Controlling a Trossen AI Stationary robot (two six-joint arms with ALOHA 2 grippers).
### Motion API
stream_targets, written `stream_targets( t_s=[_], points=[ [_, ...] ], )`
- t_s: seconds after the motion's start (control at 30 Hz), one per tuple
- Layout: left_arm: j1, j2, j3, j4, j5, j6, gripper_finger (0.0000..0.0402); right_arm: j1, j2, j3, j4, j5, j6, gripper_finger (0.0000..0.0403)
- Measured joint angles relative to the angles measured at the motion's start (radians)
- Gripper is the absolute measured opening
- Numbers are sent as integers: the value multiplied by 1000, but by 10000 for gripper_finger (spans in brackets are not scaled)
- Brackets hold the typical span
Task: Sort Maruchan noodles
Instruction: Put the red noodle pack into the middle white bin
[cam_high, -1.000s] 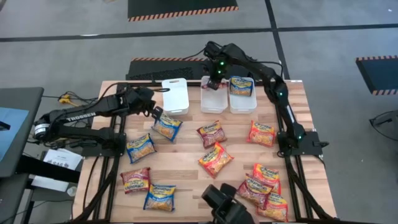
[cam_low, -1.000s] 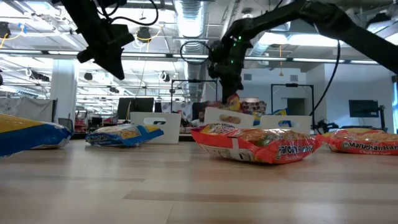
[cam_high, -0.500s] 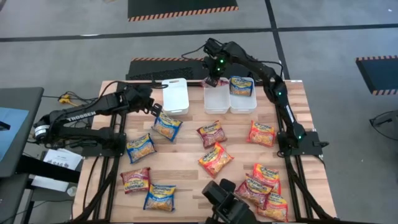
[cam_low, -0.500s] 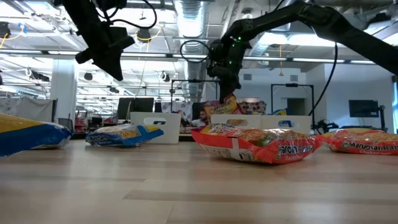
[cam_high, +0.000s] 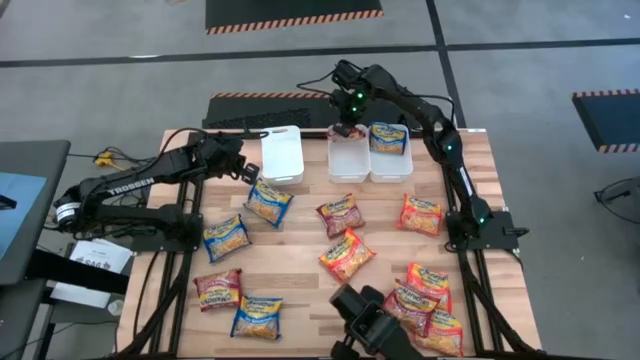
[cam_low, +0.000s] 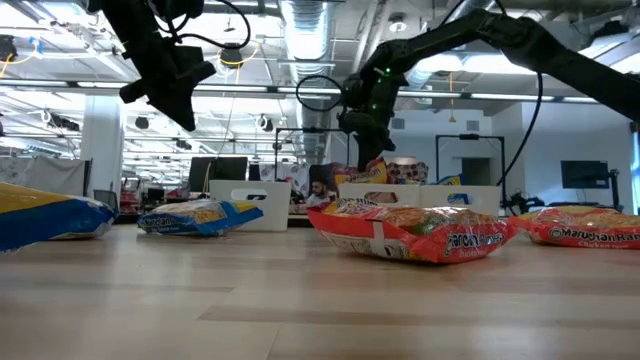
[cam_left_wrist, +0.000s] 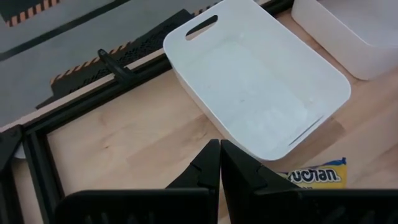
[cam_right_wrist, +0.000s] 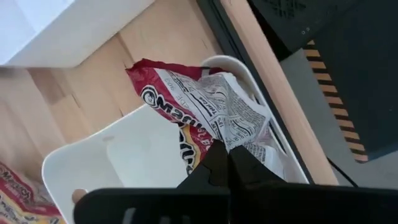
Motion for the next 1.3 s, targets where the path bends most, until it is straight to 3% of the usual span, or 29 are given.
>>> stream_targets(
  t_s=[0.37, 0.77, 0.93, 1.17, 1.3],
  points=[
    [0, 0, 0, 0, 2, 4, 0, -8, 0, -68, 17, 154, -5, 16],
    [0, 0, 0, -1, 37, -1, 0, -12, 0, -65, 48, 192, -51, 147],
    [0, 0, 0, -1, 37, -1, 0, -18, -7, -46, 26, 194, -48, 184],
    [0, 0, 0, -1, 38, -4, 0, -25, -27, 22, -26, 190, -6, 190],
    [0, 0, 0, -1, 44, -19, 0, -15, -74, 20, -124, 127, 58, 181]
  ],
)
